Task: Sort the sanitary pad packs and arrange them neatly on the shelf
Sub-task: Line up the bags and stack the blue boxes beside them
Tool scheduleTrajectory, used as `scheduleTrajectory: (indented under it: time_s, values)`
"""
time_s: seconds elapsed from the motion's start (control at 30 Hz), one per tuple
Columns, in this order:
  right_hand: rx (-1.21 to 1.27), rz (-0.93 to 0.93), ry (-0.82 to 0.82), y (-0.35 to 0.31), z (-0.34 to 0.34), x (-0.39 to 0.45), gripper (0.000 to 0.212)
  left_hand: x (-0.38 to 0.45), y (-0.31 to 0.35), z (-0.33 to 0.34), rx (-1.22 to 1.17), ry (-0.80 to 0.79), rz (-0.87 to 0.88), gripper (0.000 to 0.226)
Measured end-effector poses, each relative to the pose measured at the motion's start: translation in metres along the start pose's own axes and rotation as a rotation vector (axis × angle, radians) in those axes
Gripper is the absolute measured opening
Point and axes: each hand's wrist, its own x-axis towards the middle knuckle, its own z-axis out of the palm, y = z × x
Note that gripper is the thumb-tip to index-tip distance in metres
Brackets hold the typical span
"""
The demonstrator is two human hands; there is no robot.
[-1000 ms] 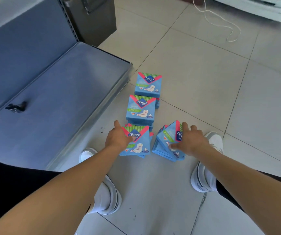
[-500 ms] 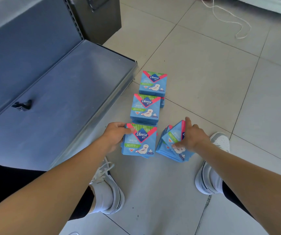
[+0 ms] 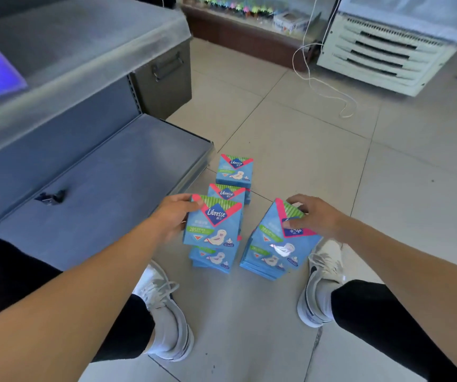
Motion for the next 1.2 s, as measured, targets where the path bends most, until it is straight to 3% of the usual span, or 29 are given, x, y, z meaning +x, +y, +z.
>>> scheduleTrajectory:
  time_s: [0.1, 0.23, 0.43, 0.6, 0.77, 0.87, 1.07, 1.2]
  values:
    - [0.069, -0.048, -0.1, -0.029, -0.014, -0.031, 0.052, -0.022, 0.018, -0.001, -0.006, -0.01, 0.055, 0.016]
    - [0.053, -0.106, -0.17, -0.076, -0.025, -0.065, 0.037, -0.056, 0.038, 0.005, -0.031, -0.039, 0.098, 0.013]
    - [0.036, -0.227, -0.161, -0.139, -0.025, -0.099, 0.022, -0.102, 0.066, 0.008, -0.06, -0.141, 0.151, 0.031]
    - [-0.079, -0.338, -0.126, -0.184, -0.022, -0.115, 0.02, -0.128, 0.088, 0.0, -0.055, -0.203, 0.218, 0.024]
    - [-0.268, -0.38, -0.034, -0.217, -0.017, -0.127, 0.033, -0.151, 0.103, -0.009, -0.092, -0.215, 0.295, 0.023]
    - [-0.203, -0.394, -0.086, -0.225, -0.014, -0.131, 0.03, -0.162, 0.109, -0.014, -0.161, -0.23, 0.328, 0.015]
    - [-0.136, -0.385, -0.127, -0.236, -0.001, -0.133, 0.033, -0.179, 0.124, -0.014, -0.164, -0.183, 0.33, 0.036]
    - [-0.101, -0.385, -0.105, -0.246, 0.003, -0.13, 0.034, -0.197, 0.138, -0.013, -0.065, -0.288, 0.252, 0.052]
